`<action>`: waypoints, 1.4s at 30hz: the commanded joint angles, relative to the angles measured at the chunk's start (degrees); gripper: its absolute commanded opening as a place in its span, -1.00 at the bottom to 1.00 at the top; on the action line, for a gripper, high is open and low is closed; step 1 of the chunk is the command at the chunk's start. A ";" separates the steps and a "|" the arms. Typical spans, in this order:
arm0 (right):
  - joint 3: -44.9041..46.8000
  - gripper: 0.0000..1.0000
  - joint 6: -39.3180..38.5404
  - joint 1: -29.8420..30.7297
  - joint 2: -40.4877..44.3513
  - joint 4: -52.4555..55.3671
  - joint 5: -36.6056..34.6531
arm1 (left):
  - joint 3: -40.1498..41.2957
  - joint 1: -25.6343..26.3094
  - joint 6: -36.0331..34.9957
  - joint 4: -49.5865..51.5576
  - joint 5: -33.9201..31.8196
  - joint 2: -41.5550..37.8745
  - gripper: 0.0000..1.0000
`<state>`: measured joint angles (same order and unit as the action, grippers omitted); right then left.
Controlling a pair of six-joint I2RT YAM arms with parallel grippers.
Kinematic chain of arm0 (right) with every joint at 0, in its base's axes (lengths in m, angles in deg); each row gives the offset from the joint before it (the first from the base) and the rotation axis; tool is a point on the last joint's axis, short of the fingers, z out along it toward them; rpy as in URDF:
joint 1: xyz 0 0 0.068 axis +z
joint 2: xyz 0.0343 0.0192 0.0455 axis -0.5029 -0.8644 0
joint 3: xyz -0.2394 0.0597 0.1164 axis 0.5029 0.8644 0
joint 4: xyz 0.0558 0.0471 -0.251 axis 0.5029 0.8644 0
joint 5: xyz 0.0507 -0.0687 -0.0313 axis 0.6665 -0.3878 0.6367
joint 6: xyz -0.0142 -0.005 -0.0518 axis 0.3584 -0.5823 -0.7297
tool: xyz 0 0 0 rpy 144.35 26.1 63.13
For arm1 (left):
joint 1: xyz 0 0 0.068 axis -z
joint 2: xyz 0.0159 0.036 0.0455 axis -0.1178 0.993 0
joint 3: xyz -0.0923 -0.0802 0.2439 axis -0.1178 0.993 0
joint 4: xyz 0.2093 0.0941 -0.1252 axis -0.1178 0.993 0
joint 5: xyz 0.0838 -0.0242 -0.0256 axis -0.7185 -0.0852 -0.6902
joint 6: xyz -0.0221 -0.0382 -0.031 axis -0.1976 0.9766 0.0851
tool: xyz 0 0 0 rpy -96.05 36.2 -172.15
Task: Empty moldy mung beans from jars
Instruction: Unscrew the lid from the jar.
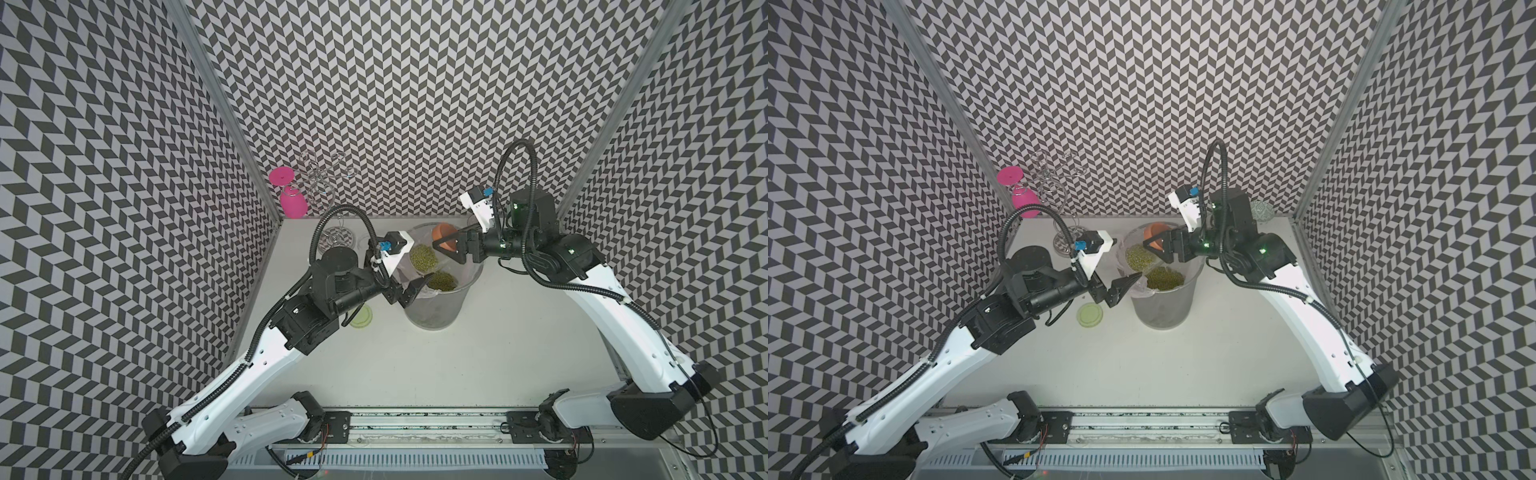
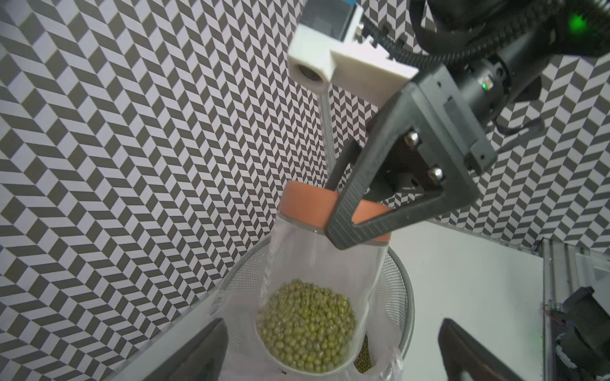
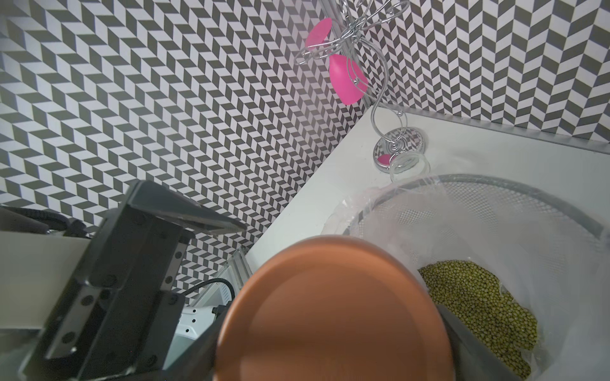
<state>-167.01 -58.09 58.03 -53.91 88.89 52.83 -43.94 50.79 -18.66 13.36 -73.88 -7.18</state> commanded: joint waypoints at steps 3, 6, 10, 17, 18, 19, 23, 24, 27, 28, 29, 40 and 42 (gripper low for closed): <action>-2.56 0.26 -0.48 -1.32 0.46 -7.18 7.84 | -4.80 0.27 -8.02 1.51 1.84 3.12 1.00; -2.35 0.26 -0.41 -1.31 0.42 -7.17 9.41 | -5.60 0.34 -9.78 0.88 1.91 4.93 1.00; -1.60 0.26 -0.38 -1.33 0.96 -7.43 10.11 | -5.18 0.33 -11.73 -1.40 3.48 6.16 1.00; -1.83 0.26 0.33 -1.38 1.47 -8.12 11.80 | -8.79 0.40 -11.73 1.06 5.74 11.41 1.00; -1.72 0.26 0.42 -1.38 1.50 -8.32 12.15 | -9.11 0.38 -11.46 0.96 6.20 11.94 0.99; -1.61 0.26 0.36 -1.32 1.51 -8.30 12.28 | -9.43 0.29 -11.18 1.00 6.36 12.44 0.96; -1.50 0.26 0.05 -1.36 1.89 -8.15 11.97 | -10.16 0.27 -10.47 1.44 5.69 13.54 0.81; -1.46 0.26 0.08 -1.36 1.94 -8.21 12.11 | -10.26 0.28 -10.31 1.46 5.58 13.83 0.77; -1.26 0.26 0.09 -1.30 2.07 -8.38 12.37 | -10.33 0.26 -9.93 1.22 5.93 14.38 0.53; -1.16 0.26 0.06 -1.46 2.18 -8.68 12.76 | -10.43 0.20 -9.86 1.22 6.25 14.69 0.51; -1.01 0.26 0.12 -1.42 2.28 -8.82 12.93 | -10.59 0.23 -9.70 1.13 6.24 14.89 0.56; -0.29 0.26 0.64 -1.60 3.28 -9.48 13.97 | -11.66 -0.47 -9.37 0.67 5.17 16.45 0.94; 0.22 0.26 0.58 -1.64 3.34 -9.64 13.92 | -11.57 -0.47 -8.95 0.02 5.84 16.16 0.73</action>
<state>-166.49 -58.13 55.86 -53.89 87.93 62.14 -53.16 50.49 -26.99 14.09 -69.20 8.71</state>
